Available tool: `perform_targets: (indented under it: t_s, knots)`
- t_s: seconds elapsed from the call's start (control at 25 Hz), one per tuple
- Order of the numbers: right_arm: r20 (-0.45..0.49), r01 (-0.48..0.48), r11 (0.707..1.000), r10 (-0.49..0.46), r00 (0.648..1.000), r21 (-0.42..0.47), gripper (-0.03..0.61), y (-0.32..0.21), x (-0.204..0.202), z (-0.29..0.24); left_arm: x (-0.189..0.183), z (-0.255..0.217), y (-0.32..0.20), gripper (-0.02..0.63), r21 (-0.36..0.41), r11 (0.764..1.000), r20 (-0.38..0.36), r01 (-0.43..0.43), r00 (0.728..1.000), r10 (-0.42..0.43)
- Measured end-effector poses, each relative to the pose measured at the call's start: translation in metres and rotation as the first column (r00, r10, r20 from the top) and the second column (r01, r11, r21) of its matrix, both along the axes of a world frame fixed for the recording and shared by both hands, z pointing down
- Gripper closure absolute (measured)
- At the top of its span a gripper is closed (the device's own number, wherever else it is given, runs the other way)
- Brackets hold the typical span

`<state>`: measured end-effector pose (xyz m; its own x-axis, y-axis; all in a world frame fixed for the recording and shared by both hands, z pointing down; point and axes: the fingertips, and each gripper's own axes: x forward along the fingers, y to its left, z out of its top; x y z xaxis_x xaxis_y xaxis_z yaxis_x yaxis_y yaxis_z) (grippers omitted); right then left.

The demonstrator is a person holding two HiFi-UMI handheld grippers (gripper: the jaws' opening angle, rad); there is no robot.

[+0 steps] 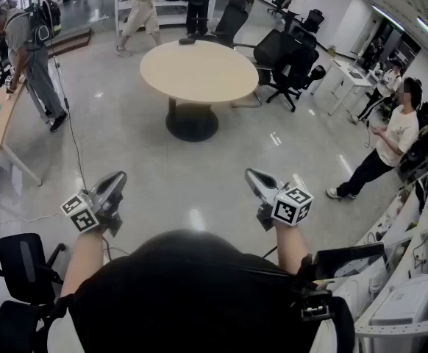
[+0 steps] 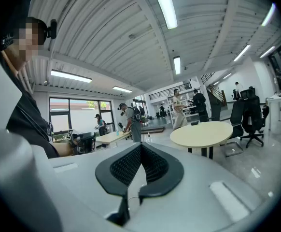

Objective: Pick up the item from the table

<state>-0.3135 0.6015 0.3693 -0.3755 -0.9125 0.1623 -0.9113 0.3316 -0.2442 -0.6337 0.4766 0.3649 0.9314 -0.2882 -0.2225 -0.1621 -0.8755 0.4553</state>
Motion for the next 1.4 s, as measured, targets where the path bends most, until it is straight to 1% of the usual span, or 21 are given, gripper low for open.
perform_targets:
  t_s: [0.48,0.68,0.8,0.88,1.0,1.16,1.4]
  knots:
    - [0.009,-0.014,1.0,0.014,1.0,-0.003,0.566,0.004,-0.003,0.004,0.002,0.003,0.001,0.62,-0.003,0.999,0.019,-0.036,0.999,0.036]
    - [0.014,-0.035,0.999,0.036,0.999,-0.035,0.565,0.009,-0.002,0.011,0.006,0.003,0.0,0.62,-0.007,0.999,0.019,-0.052,0.998,0.052]
    - [0.03,-0.039,0.999,0.04,0.999,-0.034,0.565,0.02,0.004,0.012,0.017,0.004,0.004,0.62,-0.019,0.998,0.019,-0.063,0.998,0.063]
    - [0.028,-0.042,0.999,0.043,0.999,-0.032,0.565,0.036,0.022,0.015,0.039,0.006,0.016,0.62,-0.024,0.997,0.022,-0.075,0.997,0.076]
    - [0.021,-0.051,0.998,0.052,0.998,-0.033,0.565,0.063,0.059,0.018,0.081,0.006,0.036,0.62,-0.018,0.995,0.027,-0.099,0.995,0.099]
    - [0.035,-0.078,0.996,0.079,0.996,-0.041,0.563,0.092,0.11,0.02,0.138,0.0,0.056,0.62,-0.013,0.991,0.03,-0.13,0.991,0.13]
    - [0.06,-0.103,0.994,0.105,0.993,-0.044,0.565,0.135,0.186,0.025,0.224,-0.001,0.092,0.62,-0.025,0.984,0.038,-0.174,0.984,0.175]
